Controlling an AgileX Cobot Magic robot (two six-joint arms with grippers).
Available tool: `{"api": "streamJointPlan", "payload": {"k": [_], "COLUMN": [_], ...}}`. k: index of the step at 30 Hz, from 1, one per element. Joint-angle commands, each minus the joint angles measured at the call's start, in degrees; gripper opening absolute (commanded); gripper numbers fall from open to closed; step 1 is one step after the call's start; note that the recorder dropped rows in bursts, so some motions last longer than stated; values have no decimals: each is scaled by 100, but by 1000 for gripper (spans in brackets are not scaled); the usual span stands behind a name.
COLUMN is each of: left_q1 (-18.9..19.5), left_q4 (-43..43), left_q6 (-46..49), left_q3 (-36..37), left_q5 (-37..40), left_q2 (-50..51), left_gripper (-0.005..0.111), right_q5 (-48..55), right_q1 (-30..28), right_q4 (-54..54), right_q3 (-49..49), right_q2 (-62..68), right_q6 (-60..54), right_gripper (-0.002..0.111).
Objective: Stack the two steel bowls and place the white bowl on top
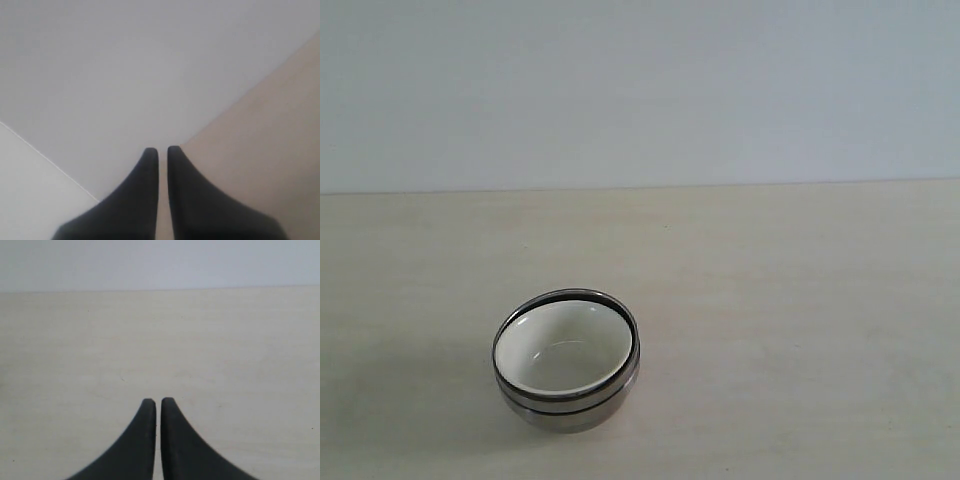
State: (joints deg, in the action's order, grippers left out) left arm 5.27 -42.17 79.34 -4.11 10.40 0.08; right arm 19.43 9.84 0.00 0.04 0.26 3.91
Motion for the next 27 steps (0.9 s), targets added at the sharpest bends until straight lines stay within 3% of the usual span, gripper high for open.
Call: {"api": "streamJointPlan", "payload": {"k": [1,8,11,17,27], "left_q1": [18,18,18,18,18], "left_q4": [251,2067,2764,3664,4139], "left_q6": [-2437,-6888,-8170,-8411,-8411], "left_q3": [165,237,347,411,411], "left_q5": [56,246,246,494,661], "left_q2": [-8,-8,-8,-8,-8], "left_gripper": [4,4,4,4,4], "right_q5": [-25,-25,-25,-25,-25], "right_q1": [-2,-2,-2,-2,-2], "right_q4": [-58,-58,-58,-58,-58], "right_q3": [-4,-4,-4,-4,-4], "right_q2": [-26,-26,-26,-26,-26], "right_q6": [3,3,3,3,3], "right_gripper": [0,0,0,0,0]}}
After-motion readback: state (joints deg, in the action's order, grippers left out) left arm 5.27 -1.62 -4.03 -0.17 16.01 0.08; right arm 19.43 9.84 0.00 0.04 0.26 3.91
